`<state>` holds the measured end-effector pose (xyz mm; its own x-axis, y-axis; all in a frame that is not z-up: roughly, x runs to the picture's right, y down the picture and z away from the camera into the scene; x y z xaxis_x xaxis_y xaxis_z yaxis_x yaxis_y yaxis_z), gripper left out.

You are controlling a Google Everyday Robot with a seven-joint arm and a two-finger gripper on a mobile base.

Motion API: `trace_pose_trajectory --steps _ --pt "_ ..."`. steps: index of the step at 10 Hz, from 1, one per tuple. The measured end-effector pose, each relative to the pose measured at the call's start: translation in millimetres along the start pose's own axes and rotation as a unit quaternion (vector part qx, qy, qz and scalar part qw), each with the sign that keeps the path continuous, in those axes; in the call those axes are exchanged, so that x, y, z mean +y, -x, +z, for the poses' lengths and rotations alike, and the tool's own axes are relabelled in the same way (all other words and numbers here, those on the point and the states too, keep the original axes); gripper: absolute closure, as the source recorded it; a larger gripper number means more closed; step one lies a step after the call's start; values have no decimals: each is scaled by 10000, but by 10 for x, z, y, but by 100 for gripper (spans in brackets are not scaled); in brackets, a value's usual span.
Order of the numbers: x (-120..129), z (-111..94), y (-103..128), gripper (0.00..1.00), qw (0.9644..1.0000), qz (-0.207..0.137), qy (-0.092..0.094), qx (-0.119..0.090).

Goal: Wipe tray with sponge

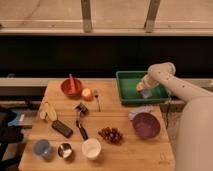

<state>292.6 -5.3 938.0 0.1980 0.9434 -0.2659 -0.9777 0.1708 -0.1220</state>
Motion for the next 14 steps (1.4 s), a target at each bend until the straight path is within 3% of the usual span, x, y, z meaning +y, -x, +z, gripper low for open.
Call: trace_pose_trajectory --steps 2,4,7,9,12,14 --pt "-277 15 108 93 9996 215 -197 -36" --pt "-445 110 349 93 9990 355 -248 -95" --pt "-316 290 618 93 9994 302 -112 -107" --pt "-206 294 523 93 9998 173 -15 -24" --pt "72 222 146 93 9993 -223 111 274" --pt "5 127 -88 93 9987 -318 22 393"
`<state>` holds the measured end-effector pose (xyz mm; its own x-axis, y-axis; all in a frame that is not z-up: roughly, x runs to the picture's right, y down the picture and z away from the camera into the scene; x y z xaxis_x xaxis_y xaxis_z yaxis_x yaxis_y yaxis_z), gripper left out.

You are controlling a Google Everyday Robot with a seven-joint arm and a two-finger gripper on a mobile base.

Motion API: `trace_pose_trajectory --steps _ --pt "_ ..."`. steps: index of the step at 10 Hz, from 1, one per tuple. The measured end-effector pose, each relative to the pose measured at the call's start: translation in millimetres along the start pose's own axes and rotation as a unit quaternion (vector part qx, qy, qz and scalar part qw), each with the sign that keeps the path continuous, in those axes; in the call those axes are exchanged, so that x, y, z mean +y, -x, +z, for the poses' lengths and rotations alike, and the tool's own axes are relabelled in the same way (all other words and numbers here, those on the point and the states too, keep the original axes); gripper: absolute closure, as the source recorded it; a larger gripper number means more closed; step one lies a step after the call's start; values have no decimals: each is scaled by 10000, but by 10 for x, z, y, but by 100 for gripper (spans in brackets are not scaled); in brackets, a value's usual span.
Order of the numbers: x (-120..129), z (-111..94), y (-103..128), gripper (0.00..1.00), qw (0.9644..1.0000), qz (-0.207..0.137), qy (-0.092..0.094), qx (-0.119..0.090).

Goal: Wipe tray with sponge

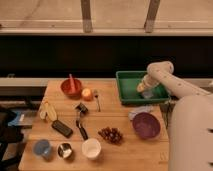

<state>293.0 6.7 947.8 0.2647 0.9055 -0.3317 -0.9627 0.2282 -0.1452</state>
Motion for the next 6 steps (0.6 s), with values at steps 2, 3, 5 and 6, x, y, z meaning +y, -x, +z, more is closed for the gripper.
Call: trace_pose_trajectory --steps 2,3,5,6 --pt "-166 -48 -98 93 9996 221 -179 18" --pt "-278 -50 -39 93 9991 330 -257 -33" --pt "-461 12 208 93 9985 444 -296 -139" --pt "-502 64 351 93 9986 431 -270 -171"
